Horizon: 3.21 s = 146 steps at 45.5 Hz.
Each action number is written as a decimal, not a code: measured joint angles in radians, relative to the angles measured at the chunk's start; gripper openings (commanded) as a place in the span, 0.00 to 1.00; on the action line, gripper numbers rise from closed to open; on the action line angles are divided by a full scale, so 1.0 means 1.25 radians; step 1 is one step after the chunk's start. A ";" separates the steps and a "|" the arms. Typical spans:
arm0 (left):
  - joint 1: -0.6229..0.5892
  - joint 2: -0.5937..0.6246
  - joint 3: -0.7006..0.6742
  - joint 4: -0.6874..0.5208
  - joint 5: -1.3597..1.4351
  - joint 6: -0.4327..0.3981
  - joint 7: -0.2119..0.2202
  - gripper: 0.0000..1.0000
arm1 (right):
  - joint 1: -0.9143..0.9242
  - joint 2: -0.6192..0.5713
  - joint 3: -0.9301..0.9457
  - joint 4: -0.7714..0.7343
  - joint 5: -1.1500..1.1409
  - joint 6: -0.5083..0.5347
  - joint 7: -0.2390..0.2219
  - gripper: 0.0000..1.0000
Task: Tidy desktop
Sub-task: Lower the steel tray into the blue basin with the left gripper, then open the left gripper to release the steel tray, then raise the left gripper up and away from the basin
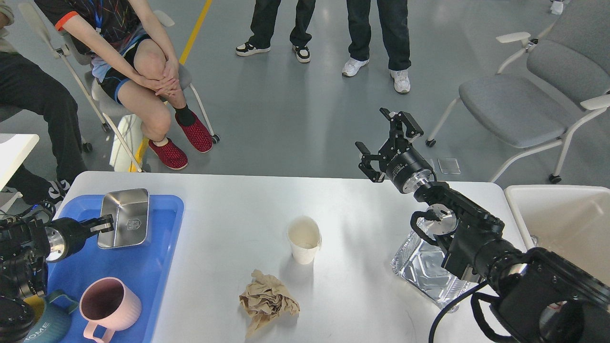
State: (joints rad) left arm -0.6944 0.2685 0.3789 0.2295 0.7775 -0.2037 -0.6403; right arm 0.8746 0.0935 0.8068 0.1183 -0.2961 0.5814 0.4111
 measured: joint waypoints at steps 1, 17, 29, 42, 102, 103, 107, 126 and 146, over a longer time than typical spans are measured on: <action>0.001 0.000 0.000 0.000 0.000 0.000 -0.001 0.96 | 0.000 0.000 0.000 0.000 0.000 0.000 0.000 1.00; 0.003 0.001 0.002 -0.001 -0.015 -0.009 -0.011 0.97 | -0.001 0.001 -0.015 0.000 0.000 0.000 0.000 1.00; 0.003 0.003 0.004 -0.001 -0.016 -0.009 -0.008 0.97 | -0.001 0.002 -0.015 0.000 0.000 -0.002 0.000 1.00; 0.003 0.004 0.005 -0.001 -0.016 -0.010 -0.003 0.97 | 0.002 0.002 -0.015 0.000 0.000 -0.002 0.000 1.00; -0.118 0.029 -0.001 0.001 -0.064 -0.052 0.003 0.97 | 0.010 0.001 -0.015 -0.001 0.000 -0.002 0.000 1.00; -0.124 0.030 -0.002 0.001 -0.078 -0.054 0.008 0.97 | 0.010 0.001 -0.015 -0.002 0.000 -0.002 0.000 1.00; -0.140 0.032 -0.014 0.001 -0.141 -0.054 0.041 0.97 | 0.010 0.001 -0.015 -0.003 0.000 -0.002 0.000 1.00; -0.179 -0.065 -0.301 -0.007 -0.546 -0.011 0.291 0.97 | -0.001 -0.026 -0.014 -0.009 0.003 -0.013 -0.001 1.00; -0.207 -0.144 -0.550 -0.071 -0.615 -0.169 0.240 0.97 | -0.016 -0.037 -0.008 -0.009 0.004 -0.013 0.000 1.00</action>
State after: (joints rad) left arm -0.9533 0.0889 -0.3090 0.1411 0.0082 -0.4153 -0.3398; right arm 0.8552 0.0467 0.7970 0.1072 -0.2914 0.5646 0.4112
